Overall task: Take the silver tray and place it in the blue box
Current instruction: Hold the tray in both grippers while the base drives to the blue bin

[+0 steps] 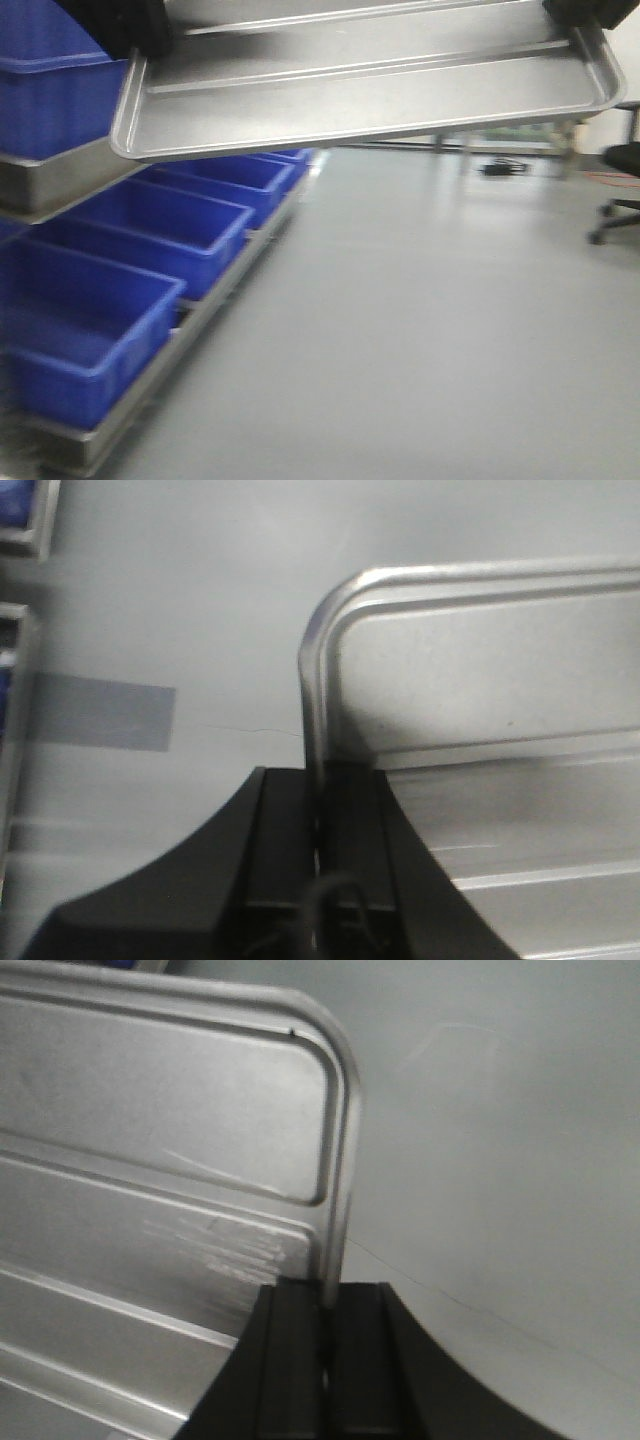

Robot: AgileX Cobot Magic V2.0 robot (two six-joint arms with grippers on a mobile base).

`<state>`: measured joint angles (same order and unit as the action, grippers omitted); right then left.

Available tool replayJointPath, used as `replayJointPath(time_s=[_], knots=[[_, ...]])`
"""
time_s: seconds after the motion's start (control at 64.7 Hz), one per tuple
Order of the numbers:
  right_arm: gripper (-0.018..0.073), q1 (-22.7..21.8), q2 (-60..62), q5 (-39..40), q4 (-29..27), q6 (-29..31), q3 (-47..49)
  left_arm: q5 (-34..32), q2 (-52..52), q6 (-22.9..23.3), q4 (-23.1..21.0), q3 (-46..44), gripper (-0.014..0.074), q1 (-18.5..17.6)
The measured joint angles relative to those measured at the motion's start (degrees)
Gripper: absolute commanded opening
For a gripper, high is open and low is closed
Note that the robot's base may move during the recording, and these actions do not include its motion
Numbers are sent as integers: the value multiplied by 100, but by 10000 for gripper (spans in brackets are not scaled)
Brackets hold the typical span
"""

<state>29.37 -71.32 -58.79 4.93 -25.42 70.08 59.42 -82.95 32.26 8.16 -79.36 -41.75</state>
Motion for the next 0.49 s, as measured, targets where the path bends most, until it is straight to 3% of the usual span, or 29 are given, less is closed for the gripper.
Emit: replayJointPath(time_s=[0.495], knots=[[57, 0, 0, -56, 38, 0, 0, 0, -2, 0, -60, -4, -104, 0]])
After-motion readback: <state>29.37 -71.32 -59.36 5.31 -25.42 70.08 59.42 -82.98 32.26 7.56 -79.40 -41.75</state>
